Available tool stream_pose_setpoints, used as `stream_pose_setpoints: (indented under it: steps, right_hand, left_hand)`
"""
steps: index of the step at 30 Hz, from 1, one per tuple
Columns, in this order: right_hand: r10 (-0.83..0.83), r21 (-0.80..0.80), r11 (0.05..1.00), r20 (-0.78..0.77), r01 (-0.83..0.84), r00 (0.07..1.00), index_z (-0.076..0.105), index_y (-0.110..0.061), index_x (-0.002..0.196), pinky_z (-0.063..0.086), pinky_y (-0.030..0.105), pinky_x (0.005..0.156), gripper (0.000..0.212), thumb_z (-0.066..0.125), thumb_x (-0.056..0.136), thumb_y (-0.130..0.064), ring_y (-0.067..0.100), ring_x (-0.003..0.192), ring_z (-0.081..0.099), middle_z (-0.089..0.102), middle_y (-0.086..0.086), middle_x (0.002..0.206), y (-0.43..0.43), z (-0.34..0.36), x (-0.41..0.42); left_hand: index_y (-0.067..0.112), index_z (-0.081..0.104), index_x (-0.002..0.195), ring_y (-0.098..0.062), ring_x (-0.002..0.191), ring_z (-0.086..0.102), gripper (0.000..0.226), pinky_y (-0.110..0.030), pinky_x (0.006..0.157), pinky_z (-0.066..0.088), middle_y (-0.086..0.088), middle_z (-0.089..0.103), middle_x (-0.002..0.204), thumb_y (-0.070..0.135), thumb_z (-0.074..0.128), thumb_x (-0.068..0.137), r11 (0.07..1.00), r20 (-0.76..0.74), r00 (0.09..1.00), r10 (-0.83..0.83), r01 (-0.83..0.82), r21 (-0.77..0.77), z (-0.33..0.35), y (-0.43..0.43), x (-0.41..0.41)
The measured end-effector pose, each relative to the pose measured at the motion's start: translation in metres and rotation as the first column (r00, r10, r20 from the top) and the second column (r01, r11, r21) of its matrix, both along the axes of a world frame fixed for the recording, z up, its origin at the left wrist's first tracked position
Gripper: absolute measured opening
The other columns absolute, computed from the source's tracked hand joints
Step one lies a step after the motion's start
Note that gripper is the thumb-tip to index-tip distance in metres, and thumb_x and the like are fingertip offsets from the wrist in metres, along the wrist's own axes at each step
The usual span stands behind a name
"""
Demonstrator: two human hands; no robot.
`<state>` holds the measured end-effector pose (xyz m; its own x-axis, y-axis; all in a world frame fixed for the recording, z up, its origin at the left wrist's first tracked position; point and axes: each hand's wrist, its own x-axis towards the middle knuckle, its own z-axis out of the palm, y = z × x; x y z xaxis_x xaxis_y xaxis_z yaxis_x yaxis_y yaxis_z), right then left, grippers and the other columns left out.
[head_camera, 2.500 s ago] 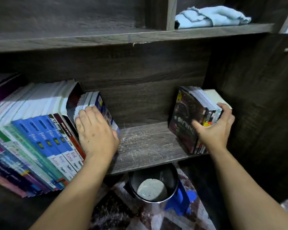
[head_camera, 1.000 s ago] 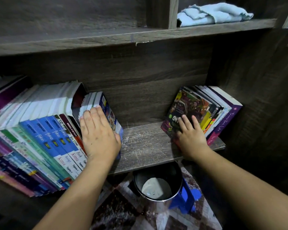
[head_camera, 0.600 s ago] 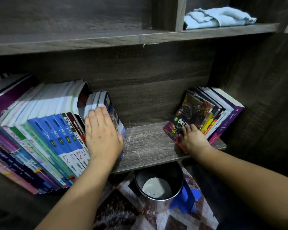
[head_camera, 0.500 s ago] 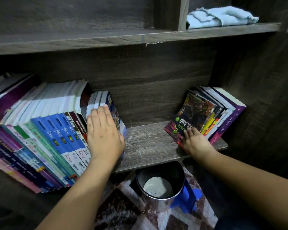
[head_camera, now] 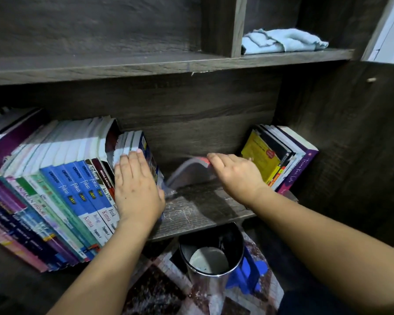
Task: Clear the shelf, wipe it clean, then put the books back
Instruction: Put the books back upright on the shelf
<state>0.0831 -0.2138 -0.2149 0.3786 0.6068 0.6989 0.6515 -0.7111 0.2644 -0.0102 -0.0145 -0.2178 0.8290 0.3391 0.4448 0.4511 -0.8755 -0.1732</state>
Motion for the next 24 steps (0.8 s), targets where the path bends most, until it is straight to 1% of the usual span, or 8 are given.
stream_pose_setpoints:
  steps: [2,4,8,12,15,19,22,24]
  right_hand:
    - [-0.096,0.113,0.988,-0.081,0.105,0.992,0.069,-0.001,0.102,0.043,0.028,0.037,0.024,0.063,0.08,-0.008,0.026,0.055,0.064,0.067,0.009,0.075,0.004,-0.001,-0.001]
    - [-0.171,0.219,0.95,-0.225,0.221,0.959,0.065,0.0,0.108,0.041,0.029,0.036,0.029,0.073,0.08,-0.006,0.03,0.053,0.063,0.066,0.011,0.075,-0.001,-0.006,0.001]
    - [-0.173,0.477,0.759,-0.507,0.443,0.844,0.05,-0.001,0.109,0.036,0.039,0.056,0.02,0.051,0.098,-0.017,0.047,0.075,0.061,0.061,0.024,0.098,-0.021,-0.007,-0.001]
    - [-0.159,0.559,0.621,-0.596,0.549,0.787,0.041,-0.005,0.111,0.041,0.049,0.073,0.023,0.05,0.096,-0.018,0.051,0.089,0.056,0.056,0.025,0.109,-0.039,-0.01,0.001]
    - [-0.167,0.528,0.623,-0.632,0.577,0.757,0.04,-0.006,0.12,0.046,0.051,0.075,0.033,0.054,0.091,-0.012,0.048,0.091,0.055,0.051,0.022,0.115,-0.047,-0.014,0.005]
    - [-0.414,0.36,0.643,-0.58,0.676,0.702,0.037,-0.006,0.138,0.046,0.05,0.077,0.073,0.075,0.077,-0.014,0.043,0.102,0.049,0.044,0.023,0.118,-0.054,-0.023,0.014]
    - [-0.669,0.174,0.604,-0.419,0.777,0.614,0.04,-0.01,0.134,0.025,0.051,0.095,0.086,0.083,0.063,-0.031,0.036,0.11,0.033,0.038,0.021,0.123,-0.06,-0.036,0.019]
    - [-0.729,0.124,0.624,-0.263,0.771,0.632,0.043,-0.015,0.134,0.008,0.05,0.107,0.087,0.082,0.059,-0.035,0.033,0.123,0.025,0.03,0.015,0.133,-0.059,-0.042,0.016]
  left_hand:
    - [-0.007,0.01,0.149,-0.036,0.14,0.021,0.1,-0.042,0.118,0.001,-0.023,0.027,0.15,0.042,0.061,0.078,1.0,0.013,1.0,-0.006,0.006,-0.008,0.001,-0.001,0.0]
    - [-0.006,0.01,0.149,-0.036,0.14,0.021,0.099,-0.043,0.118,0.003,-0.023,0.026,0.15,0.043,0.06,0.079,1.0,0.008,1.0,-0.006,0.006,-0.003,0.001,-0.001,0.0]
    - [-0.009,0.018,0.148,-0.038,0.136,0.025,0.099,-0.044,0.117,0.006,-0.025,0.032,0.145,0.037,0.066,0.073,1.0,0.019,1.0,-0.021,0.021,-0.021,-0.002,0.001,0.003]
    - [-0.01,0.022,0.146,-0.04,0.134,0.027,0.098,-0.044,0.117,0.007,-0.027,0.035,0.143,0.034,0.067,0.072,1.0,0.014,1.0,-0.026,0.026,-0.007,-0.006,0.003,0.004]
    - [-0.009,0.02,0.147,-0.039,0.136,0.025,0.097,-0.044,0.117,0.005,-0.026,0.033,0.145,0.036,0.064,0.074,1.0,0.013,1.0,-0.007,0.007,-0.004,-0.004,0.001,0.003]
    - [-0.007,0.012,0.149,-0.037,0.139,0.02,0.097,-0.042,0.117,-0.001,-0.024,0.027,0.15,0.041,0.059,0.079,1.0,0.004,1.0,0.011,-0.011,0.015,-0.003,-0.001,0.002]
    - [-0.008,0.016,0.149,-0.038,0.138,0.023,0.098,-0.043,0.117,0.002,-0.025,0.029,0.148,0.038,0.062,0.076,1.0,0.011,1.0,0.005,-0.005,0.009,-0.004,-0.001,0.002]
    - [-0.008,0.017,0.148,-0.038,0.137,0.023,0.097,-0.043,0.118,0.003,-0.025,0.03,0.147,0.037,0.063,0.076,1.0,0.012,1.0,-0.003,0.003,0.0,-0.003,0.0,0.003]
